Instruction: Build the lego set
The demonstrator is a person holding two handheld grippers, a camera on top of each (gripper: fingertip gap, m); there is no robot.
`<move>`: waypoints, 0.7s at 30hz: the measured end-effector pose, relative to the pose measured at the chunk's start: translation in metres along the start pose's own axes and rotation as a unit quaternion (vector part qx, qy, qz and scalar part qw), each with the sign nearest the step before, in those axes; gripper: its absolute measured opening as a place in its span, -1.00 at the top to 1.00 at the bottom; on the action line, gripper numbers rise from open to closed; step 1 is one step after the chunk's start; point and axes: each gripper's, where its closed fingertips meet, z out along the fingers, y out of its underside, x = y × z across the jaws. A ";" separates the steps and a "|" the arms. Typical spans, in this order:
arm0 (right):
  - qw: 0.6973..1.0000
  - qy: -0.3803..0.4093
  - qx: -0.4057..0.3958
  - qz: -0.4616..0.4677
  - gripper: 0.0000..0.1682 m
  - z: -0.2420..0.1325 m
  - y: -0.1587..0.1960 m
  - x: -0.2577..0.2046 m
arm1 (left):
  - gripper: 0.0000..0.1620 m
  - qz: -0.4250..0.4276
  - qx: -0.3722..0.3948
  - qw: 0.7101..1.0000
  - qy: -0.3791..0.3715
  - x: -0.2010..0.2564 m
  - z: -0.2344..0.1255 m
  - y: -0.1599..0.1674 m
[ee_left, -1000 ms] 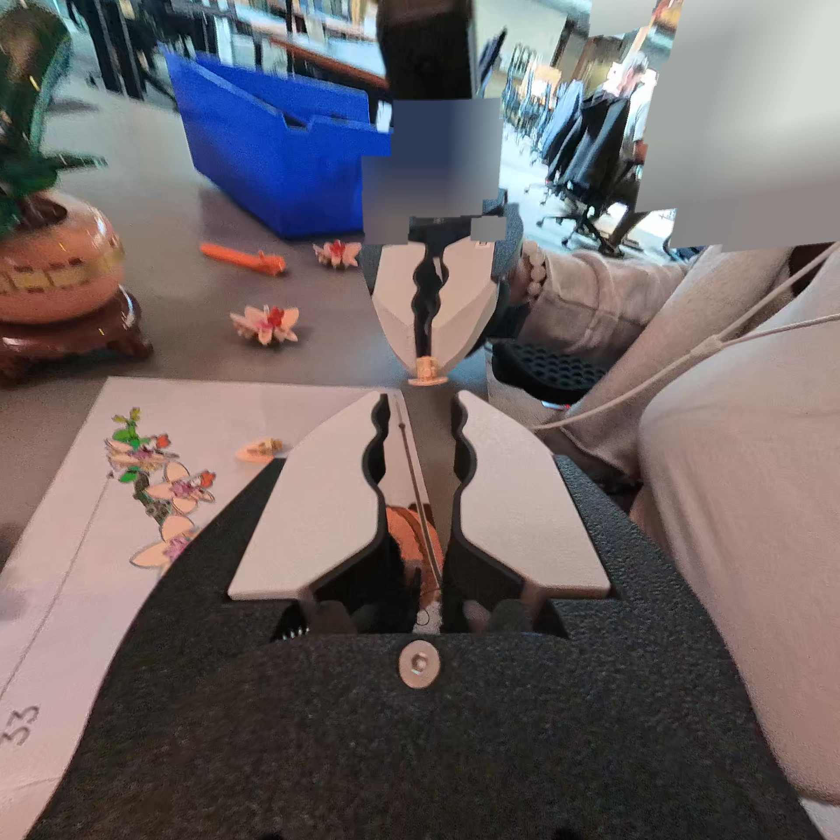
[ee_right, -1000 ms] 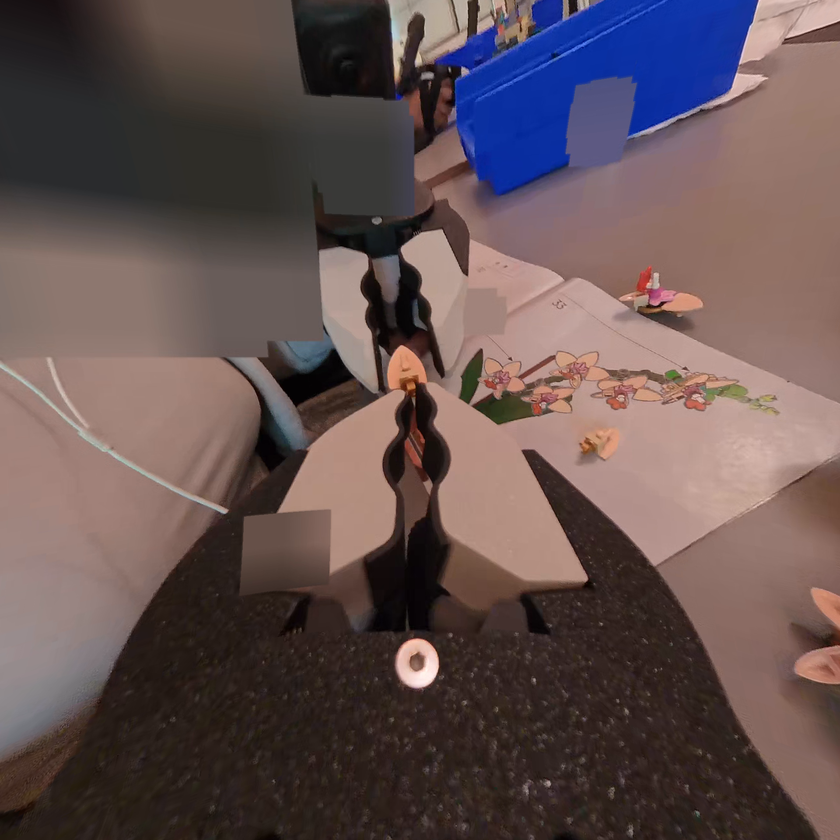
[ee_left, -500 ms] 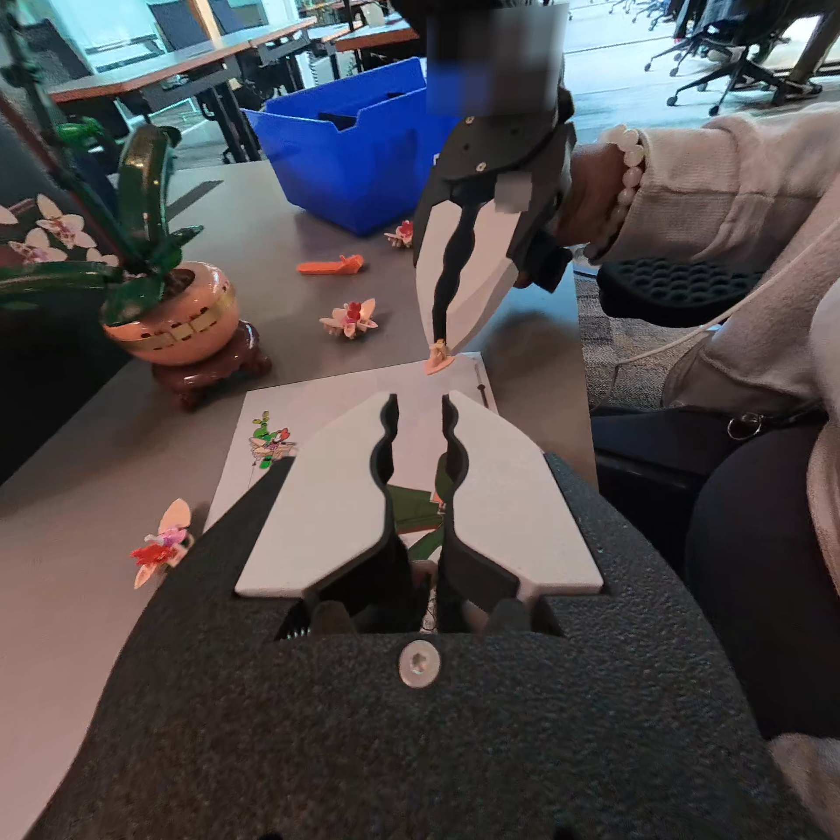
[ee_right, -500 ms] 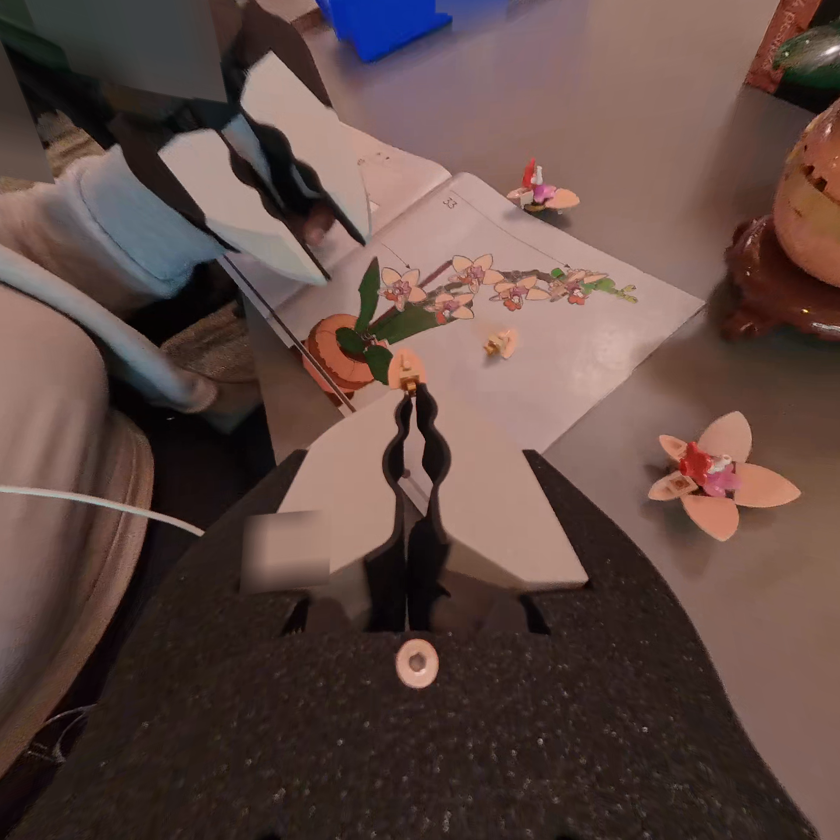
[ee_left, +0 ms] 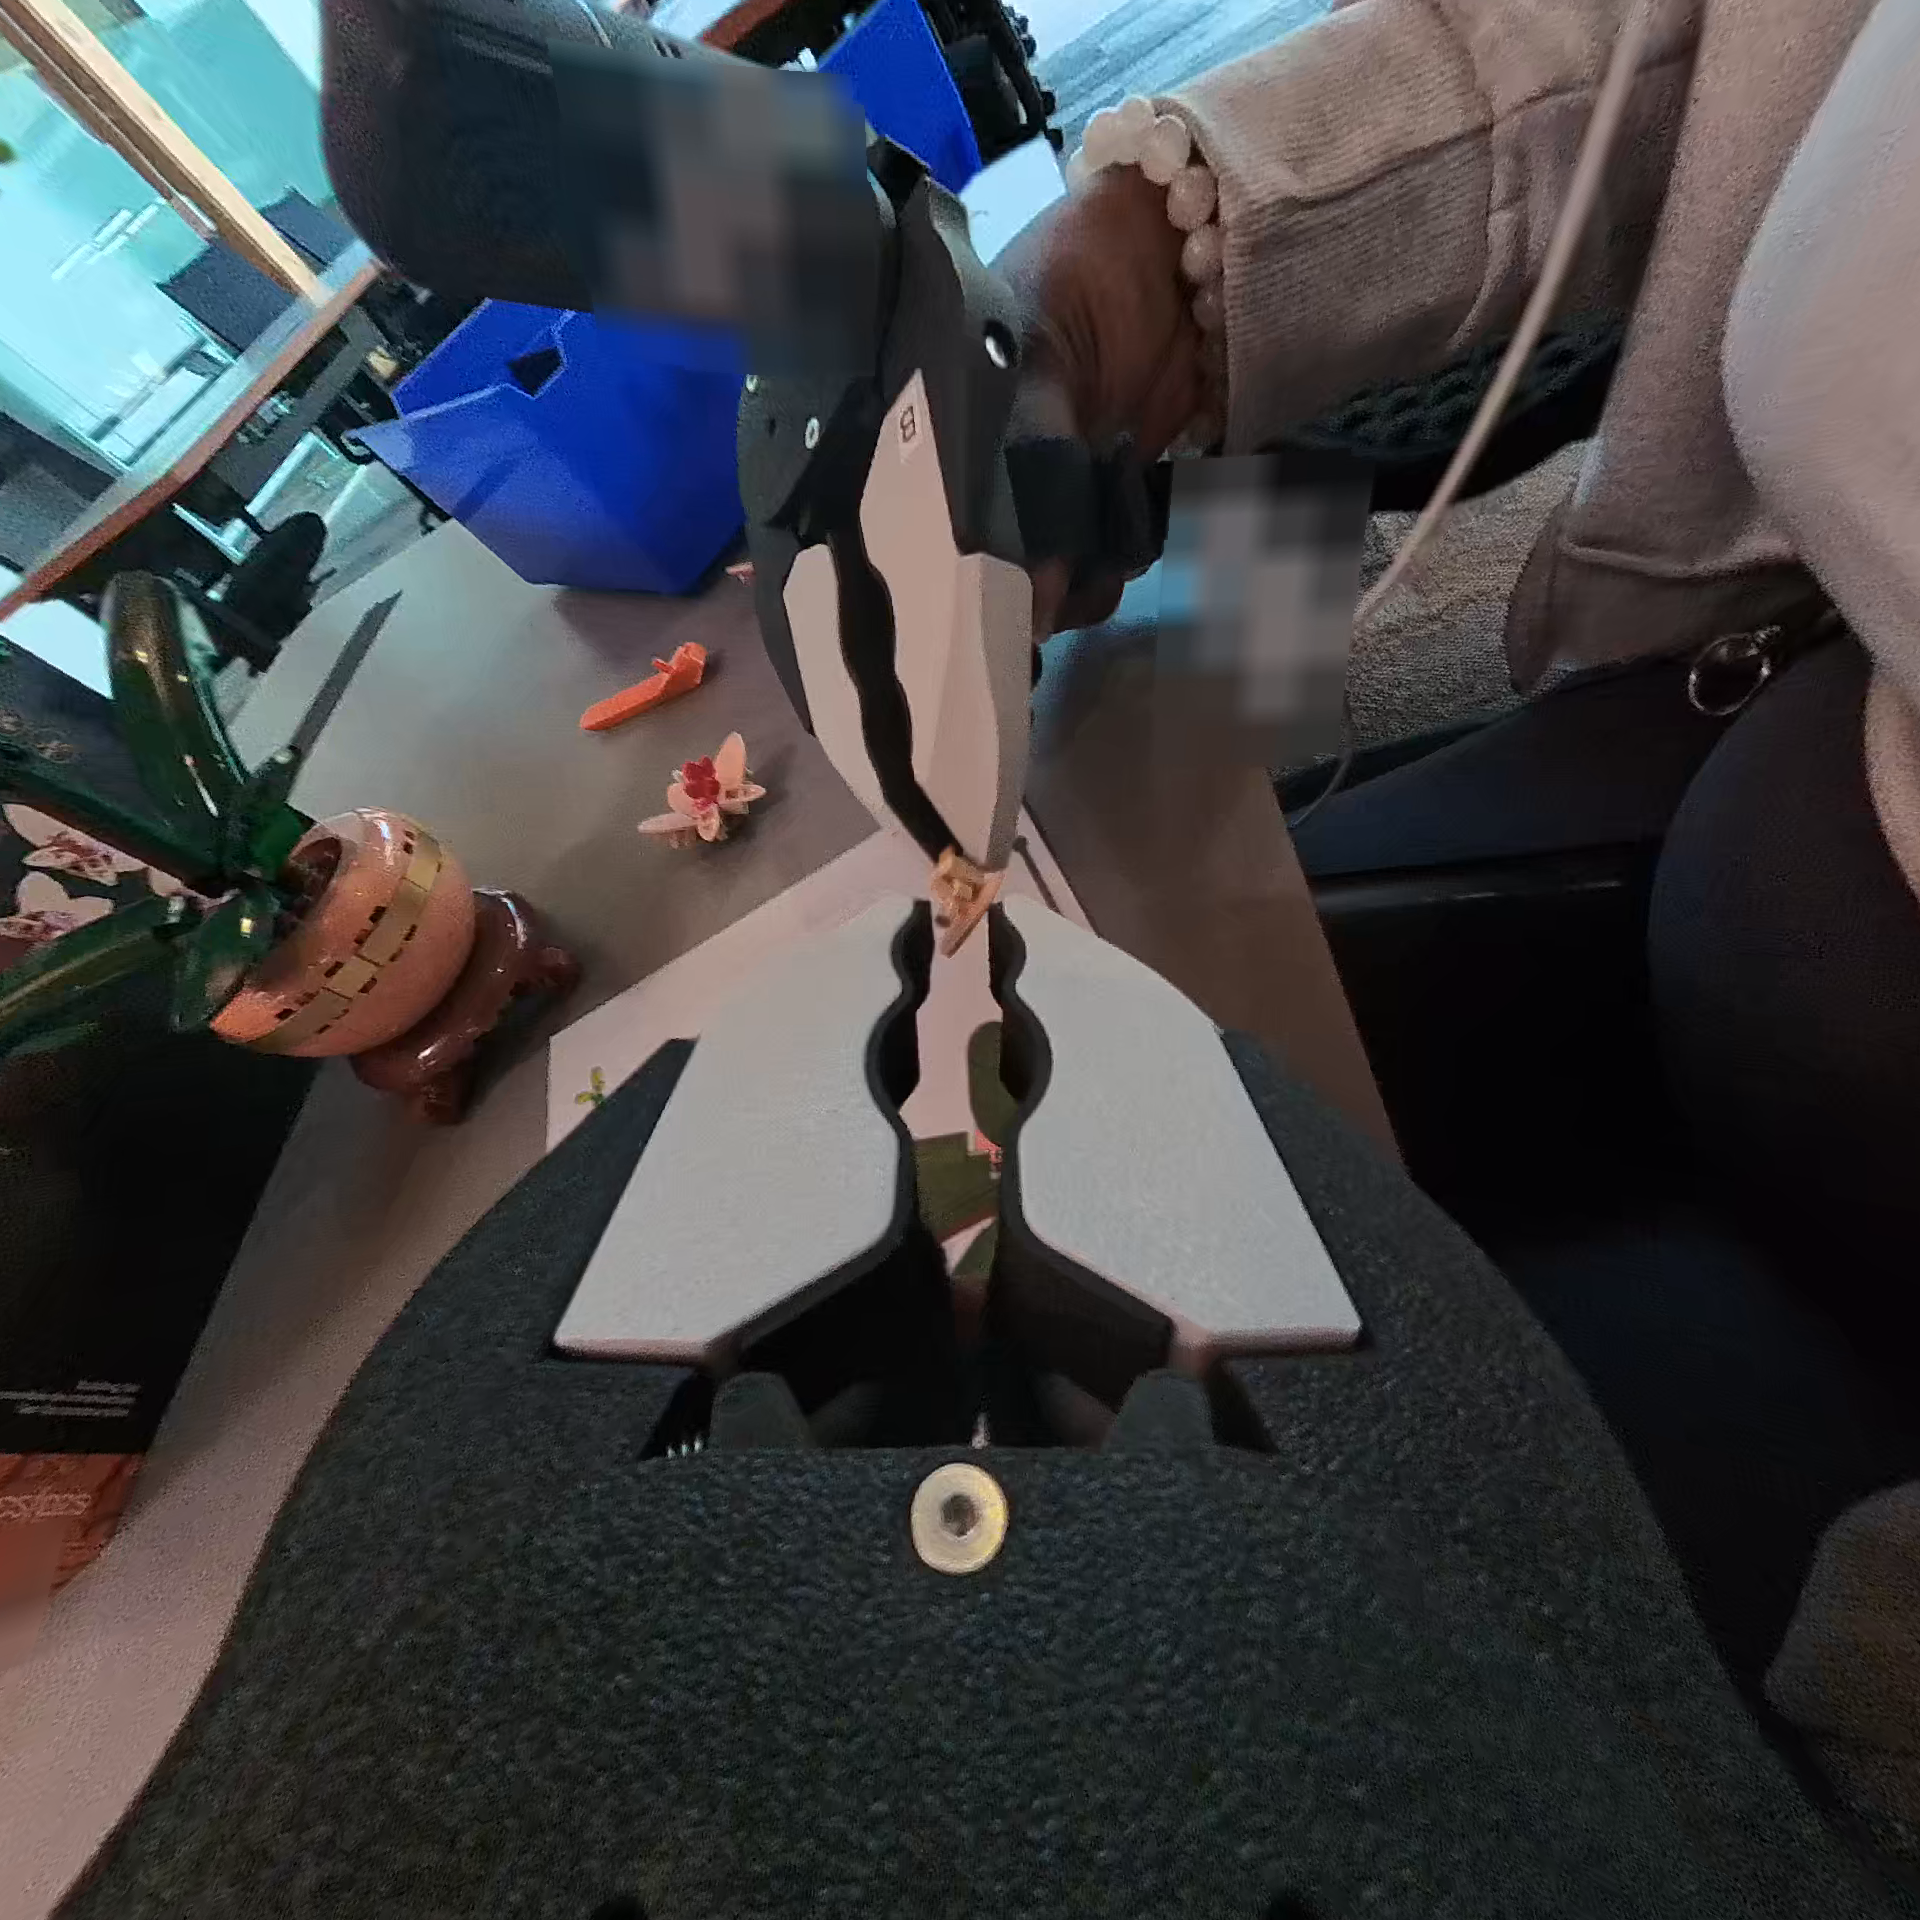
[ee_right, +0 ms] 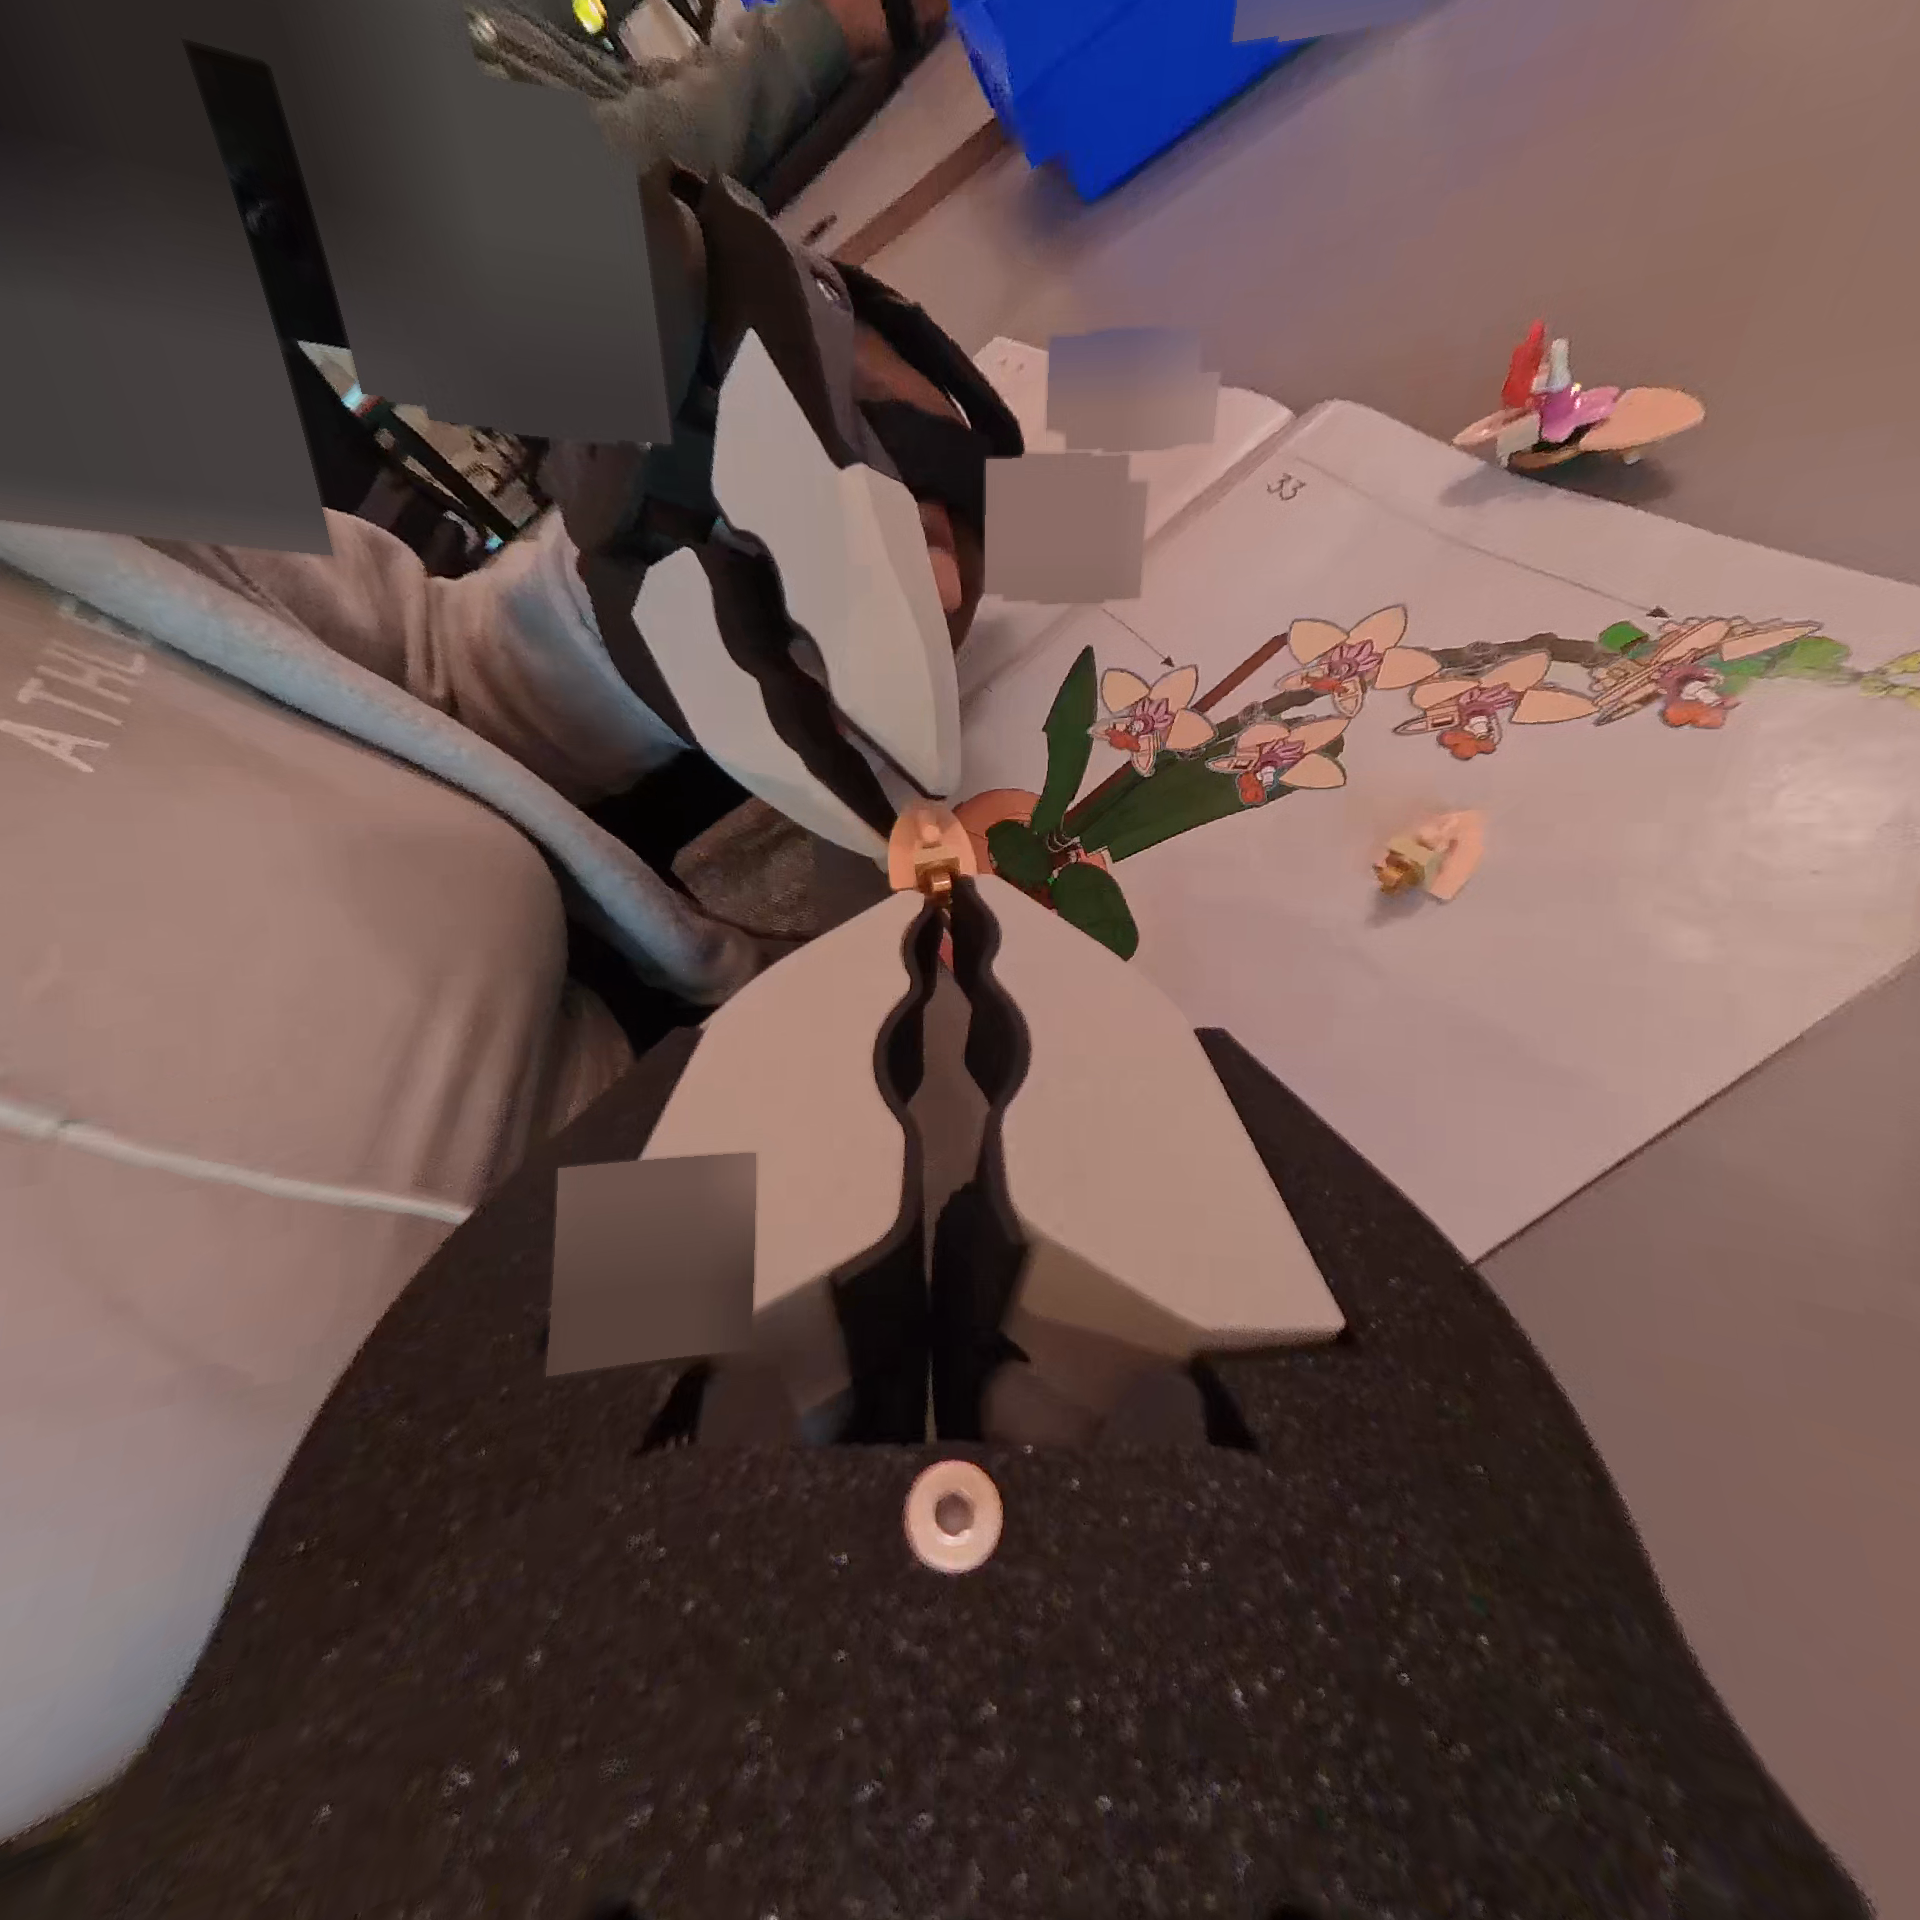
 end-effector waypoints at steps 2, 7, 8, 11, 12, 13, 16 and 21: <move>0.999 0.032 -0.004 -0.012 0.97 0.005 0.003 0.004 | 0.88 -0.002 -0.015 1.000 -0.004 0.002 0.000 0.006; 0.969 0.237 -0.019 -0.068 0.97 0.000 0.004 0.041 | 0.81 -0.064 -0.067 0.994 -0.054 -0.014 -0.010 0.027; 0.961 0.264 -0.035 -0.078 0.97 0.000 0.005 0.047 | 0.80 -0.074 -0.062 0.994 -0.058 -0.016 -0.012 0.027; 0.948 0.297 -0.076 -0.087 0.97 0.003 0.008 0.057 | 0.80 -0.096 -0.047 0.992 -0.071 -0.022 -0.016 0.025; 0.945 0.303 -0.087 -0.086 0.97 0.004 0.010 0.061 | 0.80 -0.101 -0.046 0.991 -0.076 -0.024 -0.017 0.025; 0.944 0.303 -0.097 -0.085 0.96 0.005 0.014 0.063 | 0.80 -0.104 -0.047 0.990 -0.082 -0.025 -0.018 0.026; 0.947 0.295 -0.098 -0.081 0.79 0.007 0.017 0.063 | 0.80 -0.115 -0.062 0.987 -0.096 -0.026 -0.021 0.034; 0.949 0.288 -0.090 -0.086 0.66 -0.004 0.014 0.062 | 0.80 -0.149 -0.086 0.979 -0.113 -0.031 -0.028 0.046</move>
